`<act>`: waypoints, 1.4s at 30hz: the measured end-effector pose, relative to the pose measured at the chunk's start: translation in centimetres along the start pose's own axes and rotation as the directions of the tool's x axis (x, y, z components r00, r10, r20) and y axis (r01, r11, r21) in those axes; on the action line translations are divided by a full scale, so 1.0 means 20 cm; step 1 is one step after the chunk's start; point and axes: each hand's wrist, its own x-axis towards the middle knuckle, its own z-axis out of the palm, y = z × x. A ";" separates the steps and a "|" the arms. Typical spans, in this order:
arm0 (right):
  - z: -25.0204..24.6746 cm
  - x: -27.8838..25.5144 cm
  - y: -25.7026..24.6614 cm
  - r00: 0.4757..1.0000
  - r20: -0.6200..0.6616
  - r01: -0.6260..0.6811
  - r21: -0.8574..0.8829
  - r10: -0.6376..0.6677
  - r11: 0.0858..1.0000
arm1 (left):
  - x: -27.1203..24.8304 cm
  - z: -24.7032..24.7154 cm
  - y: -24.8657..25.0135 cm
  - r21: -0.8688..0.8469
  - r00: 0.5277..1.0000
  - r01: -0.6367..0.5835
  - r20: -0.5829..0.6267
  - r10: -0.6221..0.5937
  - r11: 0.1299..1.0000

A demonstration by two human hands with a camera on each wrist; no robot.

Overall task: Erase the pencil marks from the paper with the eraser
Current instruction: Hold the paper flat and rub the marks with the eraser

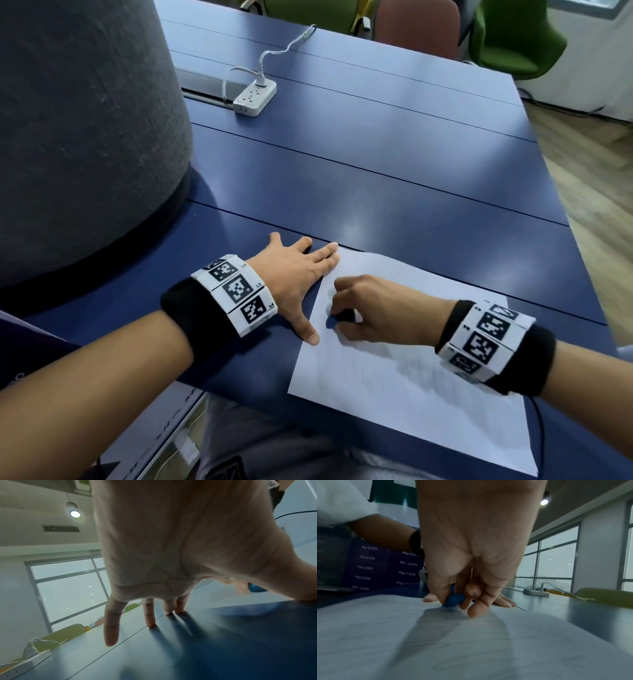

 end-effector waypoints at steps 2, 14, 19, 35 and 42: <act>0.03 -0.02 -0.02 0.999 -0.003 0.036 -0.003 -0.036 0.999 | 0.00 0.00 0.00 0.002 1.000 0.000 -0.001 0.000 1.000; 0.04 -0.06 -0.06 0.994 0.086 0.066 0.035 -0.069 0.997 | -0.01 -0.01 0.01 0.016 1.000 0.008 0.004 -0.008 1.000; 0.00 -0.03 0.06 0.997 -0.073 -0.028 0.028 0.030 0.999 | -0.01 -0.01 0.01 0.010 1.000 -0.001 0.002 0.001 1.000; 0.01 -0.04 0.12 0.987 -0.139 -0.057 0.168 0.081 0.984 | -0.11 0.10 0.01 -0.178 0.999 -0.054 -0.013 0.052 0.983; 0.03 -0.06 0.10 0.991 -0.127 -0.031 0.084 0.041 0.996 | -0.11 0.08 0.03 -0.141 0.999 -0.031 0.009 0.032 0.990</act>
